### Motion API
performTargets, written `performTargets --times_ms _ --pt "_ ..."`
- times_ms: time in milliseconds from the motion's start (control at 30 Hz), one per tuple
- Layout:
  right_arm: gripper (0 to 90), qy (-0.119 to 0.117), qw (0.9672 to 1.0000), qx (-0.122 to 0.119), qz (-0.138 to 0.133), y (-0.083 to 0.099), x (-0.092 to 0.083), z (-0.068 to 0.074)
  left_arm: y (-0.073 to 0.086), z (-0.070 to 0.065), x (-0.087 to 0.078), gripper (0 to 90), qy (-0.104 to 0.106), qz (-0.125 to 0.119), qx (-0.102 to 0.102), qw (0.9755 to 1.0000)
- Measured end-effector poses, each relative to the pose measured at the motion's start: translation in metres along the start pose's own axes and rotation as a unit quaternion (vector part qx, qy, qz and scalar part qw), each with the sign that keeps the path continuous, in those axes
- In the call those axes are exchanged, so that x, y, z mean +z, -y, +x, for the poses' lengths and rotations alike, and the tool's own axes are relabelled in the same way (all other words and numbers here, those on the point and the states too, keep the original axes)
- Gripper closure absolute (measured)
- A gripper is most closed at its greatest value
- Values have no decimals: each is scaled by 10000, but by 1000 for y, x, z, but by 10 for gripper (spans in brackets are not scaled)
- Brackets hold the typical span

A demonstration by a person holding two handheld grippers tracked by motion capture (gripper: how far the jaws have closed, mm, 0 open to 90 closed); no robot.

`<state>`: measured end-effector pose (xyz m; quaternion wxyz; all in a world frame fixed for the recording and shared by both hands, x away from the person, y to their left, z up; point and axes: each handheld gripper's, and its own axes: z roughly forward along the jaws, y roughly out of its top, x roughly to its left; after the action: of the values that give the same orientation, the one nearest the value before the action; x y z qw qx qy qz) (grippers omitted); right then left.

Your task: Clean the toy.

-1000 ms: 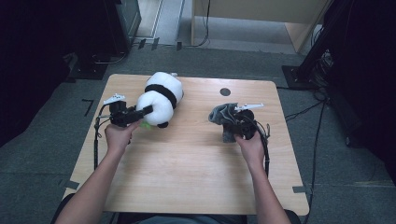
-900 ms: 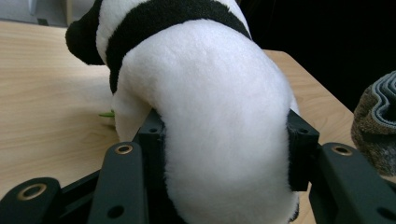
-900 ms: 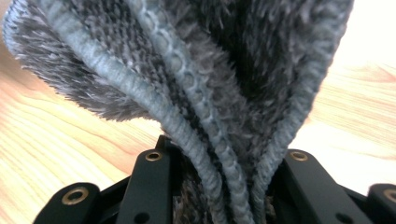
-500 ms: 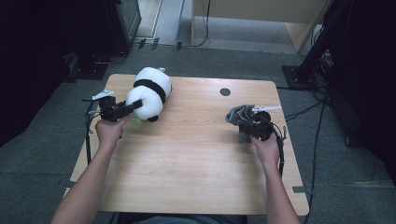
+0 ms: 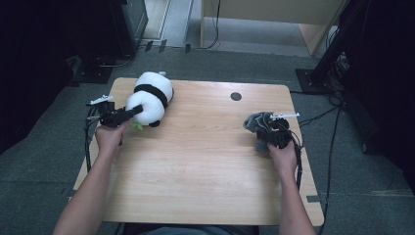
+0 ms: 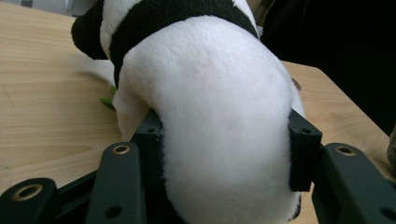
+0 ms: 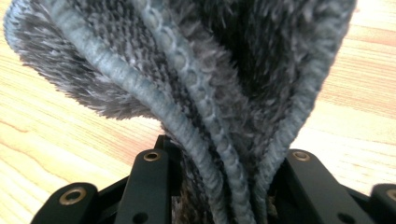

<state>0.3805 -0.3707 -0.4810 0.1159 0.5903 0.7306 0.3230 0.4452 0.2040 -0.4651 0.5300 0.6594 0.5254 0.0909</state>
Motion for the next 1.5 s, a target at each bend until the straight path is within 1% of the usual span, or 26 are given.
performTargets --times_ms 67,133,200,267,333,400,500,600,667,733,767,867,933,967,1000,1100,1133,1233,1267,1333,1367,1400,1433,1500 --pt "654 19 10000 19 -13 1 2 -2 2 3 1 449 -33 86 44 9999" --pt "645 39 10000 2 -31 2 4 -5 3 5 3 437 -118 153 150 9997" --pt "639 68 10000 56 13 3 6 -5 4 7 3 426 -127 186 153 9996" --pt "633 93 10000 6 35 4 10 -7 5 8 4 416 -148 196 163 9996" --pt "622 108 9999 -9 54 5 13 -8 6 9 5 399 -189 269 213 9992" --pt "615 130 9999 -33 51 6 15 -8 6 10 5 386 -178 268 149 9994" --pt "606 141 9999 -18 52 6 17 -8 7 11 6 366 -130 245 180 9995" --pt "592 142 9999 29 70 6 19 -8 8 13 7 306 -111 218 208 9995" --pt "583 141 9999 11 52 6 20 -9 8 13 7 269 -134 227 249 9993" --pt "564 136 9999 5 49 6 20 -9 8 13 7 215 -165 235 236 9993" --pt "552 130 9999 22 54 6 20 -9 7 13 7 203 -151 244 226 9993" --pt "505 115 9999 65 83 6 19 -10 7 11 7 165 -162 273 272 9991" --pt "479 96 9999 92 94 6 18 -10 5 10 7 140 -179 381 256 9988" --pt "466 73 9999 100 76 5 17 -11 3 9 7 131 -212 432 253 9985" --pt "454 55 9999 78 39 5 16 -12 2 9 7 128 -246 446 238 9984" --pt "416 1 9999 124 -53 4 11 -12 0 6 5 128 -358 483 246 9979" --pt "415 -38 9999 116 -97 3 9 -12 0 5 4 127 -368 505 288 9976" --pt "415 86 9996 -32 -249 1 1 -8 0 1 3 127 -388 598 489 9963" --pt "416 93 9995 -77 -294 0 -2 -7 0 0 3 126 -402 635 529 9958" --pt "416 9 9993 -73 -373 -1 -5 -6 -1 -1 3 106 -385 667 528 9956" --pt "415 -7 9992 -80 -381 -1 -6 -5 -1 -2 3 77 -398 669 526 9956" --pt "415 -1 9993 -103 -367 -1 -6 -4 -1 -2 3 15 -427 645 539 9955" --pt "415 -10 9993 -132 -356 -1 -6 -4 -1 -3 2 0 -466 611 585 9953" --pt "415 20 9993 -154 -342 -1 -6 -3 -3 -5 -2 0 -574 524 667 9947"
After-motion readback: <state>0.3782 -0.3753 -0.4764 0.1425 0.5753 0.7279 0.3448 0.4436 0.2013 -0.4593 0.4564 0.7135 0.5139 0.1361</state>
